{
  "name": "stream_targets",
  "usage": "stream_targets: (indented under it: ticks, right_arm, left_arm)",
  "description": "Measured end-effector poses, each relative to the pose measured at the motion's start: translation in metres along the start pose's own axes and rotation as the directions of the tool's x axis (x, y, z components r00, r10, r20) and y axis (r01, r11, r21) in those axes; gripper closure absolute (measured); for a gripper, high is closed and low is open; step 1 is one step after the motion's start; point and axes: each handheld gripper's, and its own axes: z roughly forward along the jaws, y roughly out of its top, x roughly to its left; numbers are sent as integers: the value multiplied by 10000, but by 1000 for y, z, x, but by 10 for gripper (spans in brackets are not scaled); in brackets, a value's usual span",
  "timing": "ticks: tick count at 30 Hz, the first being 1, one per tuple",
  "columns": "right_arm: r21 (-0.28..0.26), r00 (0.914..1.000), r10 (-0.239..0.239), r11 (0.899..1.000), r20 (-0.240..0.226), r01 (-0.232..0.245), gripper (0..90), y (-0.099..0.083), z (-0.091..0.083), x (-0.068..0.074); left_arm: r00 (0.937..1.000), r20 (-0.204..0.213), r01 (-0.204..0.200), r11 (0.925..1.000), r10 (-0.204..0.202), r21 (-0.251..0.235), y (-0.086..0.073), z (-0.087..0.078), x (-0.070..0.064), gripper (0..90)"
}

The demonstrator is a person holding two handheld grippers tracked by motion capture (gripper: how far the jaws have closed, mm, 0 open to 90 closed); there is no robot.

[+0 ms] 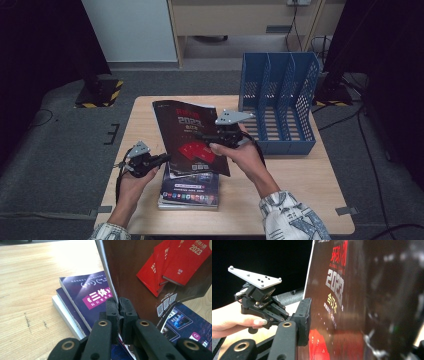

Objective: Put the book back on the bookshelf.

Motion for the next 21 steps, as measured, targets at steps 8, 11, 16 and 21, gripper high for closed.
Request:
stream_targets:
  ticks: [8, 11, 16, 21]
  right_arm:
    - [-433, 9998, 205, 9988, -34, -207, 559, 9, -4, -4]
    - [-518, 9998, 202, 9984, -53, -205, 562, 15, -6, -5]
    - [-612, 9999, 120, 9980, -100, -126, 578, 25, -6, -6]
    - [-711, 9996, 212, 9972, -177, -224, 633, 29, -6, -9]
  left_arm:
    - [9999, 2, -122, 9999, 122, -76, 1, -1, -2, 868]
    - [9999, 4, -159, 9998, 159, -99, 1, -2, -2, 868]
    - [9997, 10, -239, 9996, 240, -161, 2, -2, -3, 869]
    - [9996, -34, -298, 9993, 297, -240, 3, -4, -2, 870]
